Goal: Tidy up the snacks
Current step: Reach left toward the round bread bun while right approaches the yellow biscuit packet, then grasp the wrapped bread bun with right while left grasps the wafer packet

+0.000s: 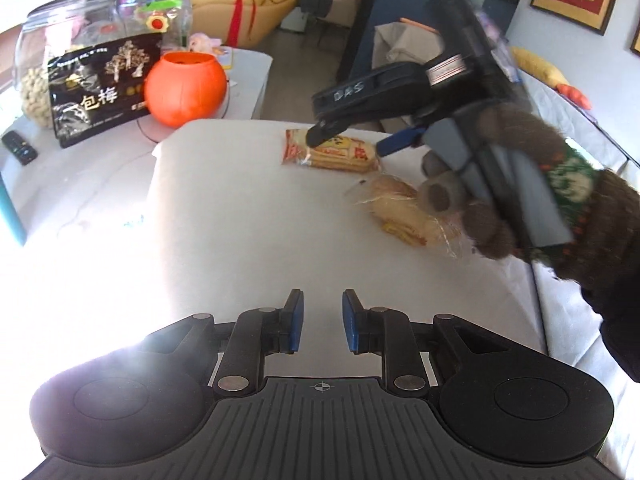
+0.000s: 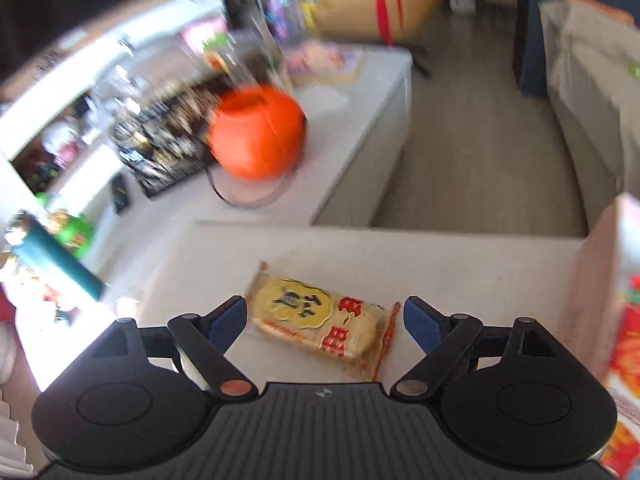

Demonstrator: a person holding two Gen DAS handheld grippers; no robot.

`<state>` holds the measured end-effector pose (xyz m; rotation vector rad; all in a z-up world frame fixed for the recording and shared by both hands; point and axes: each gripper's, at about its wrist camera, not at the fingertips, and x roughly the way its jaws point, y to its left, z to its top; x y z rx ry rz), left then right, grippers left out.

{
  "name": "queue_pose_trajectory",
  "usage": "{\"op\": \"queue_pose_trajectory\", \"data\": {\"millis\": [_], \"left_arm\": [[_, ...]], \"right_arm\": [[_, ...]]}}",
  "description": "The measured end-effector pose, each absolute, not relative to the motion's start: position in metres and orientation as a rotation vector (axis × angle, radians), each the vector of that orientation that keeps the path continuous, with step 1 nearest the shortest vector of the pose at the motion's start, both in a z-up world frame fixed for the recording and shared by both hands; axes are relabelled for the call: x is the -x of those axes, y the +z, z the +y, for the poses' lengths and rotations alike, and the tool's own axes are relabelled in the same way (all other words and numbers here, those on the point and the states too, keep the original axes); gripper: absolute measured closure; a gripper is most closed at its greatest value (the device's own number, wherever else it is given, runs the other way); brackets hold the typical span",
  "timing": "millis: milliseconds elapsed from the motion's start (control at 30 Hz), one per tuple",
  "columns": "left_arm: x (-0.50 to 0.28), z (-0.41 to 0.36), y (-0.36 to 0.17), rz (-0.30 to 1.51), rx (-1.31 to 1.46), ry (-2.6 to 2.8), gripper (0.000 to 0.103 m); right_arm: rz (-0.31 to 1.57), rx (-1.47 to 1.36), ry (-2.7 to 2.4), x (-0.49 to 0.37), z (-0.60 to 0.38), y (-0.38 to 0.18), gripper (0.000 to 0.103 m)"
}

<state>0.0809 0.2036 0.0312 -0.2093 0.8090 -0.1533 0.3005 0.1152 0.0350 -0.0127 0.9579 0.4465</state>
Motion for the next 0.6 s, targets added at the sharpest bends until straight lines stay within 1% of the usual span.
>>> {"op": "queue_pose_trajectory", "data": {"millis": [33, 67, 133, 167, 200, 233, 267, 300, 400, 500, 567, 600], "left_arm": [[-0.081, 0.205, 0.031, 0.810, 0.209, -0.154, 0.079], [-0.082, 0.203, 0.029, 0.810, 0.210, -0.154, 0.079], [-0.083, 0.204, 0.027, 0.813, 0.221, -0.153, 0.079], [-0.084, 0.203, 0.026, 0.813, 0.229, -0.150, 0.079], [-0.086, 0.203, 0.024, 0.811, 0.238, -0.149, 0.079], [-0.087, 0.202, 0.023, 0.809, 0.248, -0.148, 0.079], [-0.088, 0.201, 0.022, 0.805, 0.259, -0.148, 0.079], [-0.090, 0.201, 0.022, 0.802, 0.269, -0.146, 0.079], [-0.093, 0.199, 0.024, 0.795, 0.280, -0.137, 0.079], [-0.096, 0.197, 0.027, 0.793, 0.270, -0.127, 0.079], [-0.099, 0.196, 0.030, 0.790, 0.262, -0.123, 0.079], [-0.099, 0.196, 0.031, 0.788, 0.258, -0.121, 0.079]], "right_arm": [[0.968, 0.018, 0.445, -0.305, 0.118, 0.029, 0.018], [0.957, 0.002, 0.462, -0.304, 0.116, 0.026, 0.021], [0.951, 0.000, 0.483, -0.297, 0.112, 0.030, 0.038], [0.952, 0.016, 0.504, -0.290, 0.110, 0.033, 0.043], [0.955, 0.035, 0.534, -0.282, 0.108, 0.037, 0.057], [0.956, 0.055, 0.560, -0.272, 0.106, 0.040, 0.066], [0.960, 0.074, 0.590, -0.262, 0.103, 0.043, 0.070], [0.971, 0.091, 0.616, -0.251, 0.101, 0.043, 0.079], [0.985, 0.153, 0.670, -0.215, 0.094, 0.042, 0.079], [0.958, 0.206, 0.681, -0.181, 0.083, 0.041, 0.079], [0.922, 0.220, 0.679, -0.163, 0.074, 0.042, 0.076], [0.915, 0.219, 0.677, -0.157, 0.069, 0.042, 0.071]]}}
